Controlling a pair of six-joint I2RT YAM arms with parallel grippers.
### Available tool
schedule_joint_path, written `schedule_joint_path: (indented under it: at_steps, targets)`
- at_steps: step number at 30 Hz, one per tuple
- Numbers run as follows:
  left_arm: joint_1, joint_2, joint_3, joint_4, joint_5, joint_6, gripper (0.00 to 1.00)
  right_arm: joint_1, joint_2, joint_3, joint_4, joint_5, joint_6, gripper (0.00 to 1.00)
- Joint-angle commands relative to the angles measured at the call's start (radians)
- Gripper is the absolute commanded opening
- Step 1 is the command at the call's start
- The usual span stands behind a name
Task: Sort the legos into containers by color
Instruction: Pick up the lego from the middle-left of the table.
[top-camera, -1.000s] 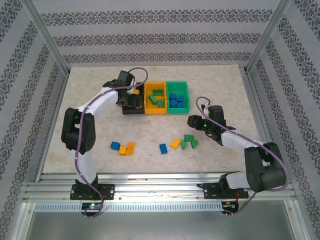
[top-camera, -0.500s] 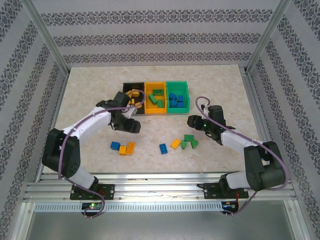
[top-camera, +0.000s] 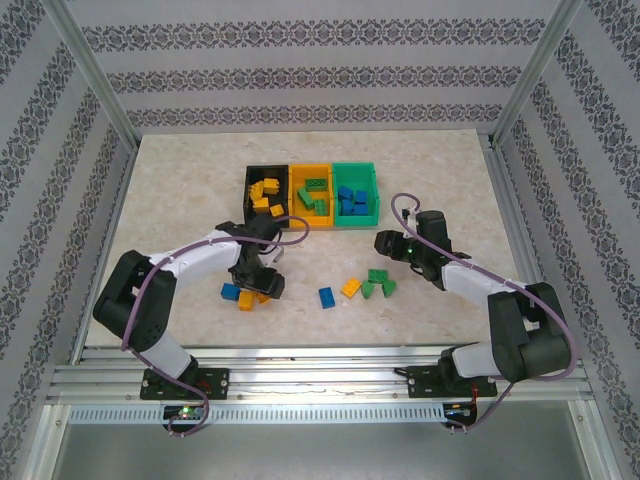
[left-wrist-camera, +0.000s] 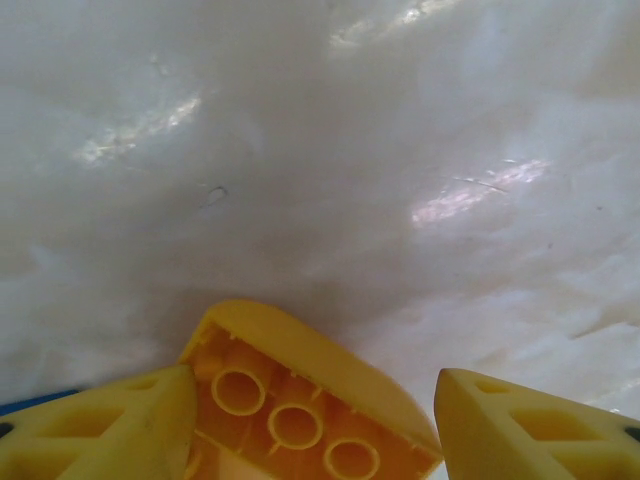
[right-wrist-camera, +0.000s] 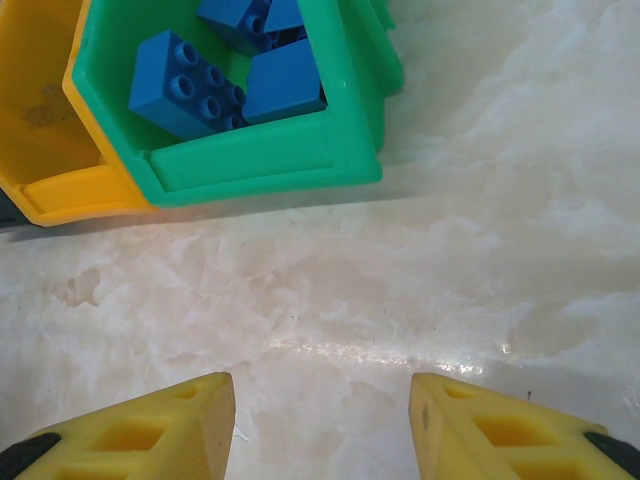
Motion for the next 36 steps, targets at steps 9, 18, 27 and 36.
schedule_joint_path:
  at_steps: [9,18,27,36]
  targets:
    - [-0.017,-0.103,-0.08,0.055,-0.073,-0.075,0.64,0.013,0.005,0.024,0.002,-0.003,-0.01,0.5]
    - [-0.055,-0.031,-0.101,0.095,-0.063,-0.124,0.66,0.015,0.01,0.027,0.004,-0.006,-0.008,0.5]
    - [-0.067,0.034,-0.045,0.161,-0.008,-0.125,0.55,0.013,-0.001,0.022,-0.003,0.001,-0.012,0.5]
    - [-0.033,0.042,0.101,0.178,-0.024,-0.083,0.35,0.011,-0.001,0.023,0.0,-0.002,-0.011,0.5]
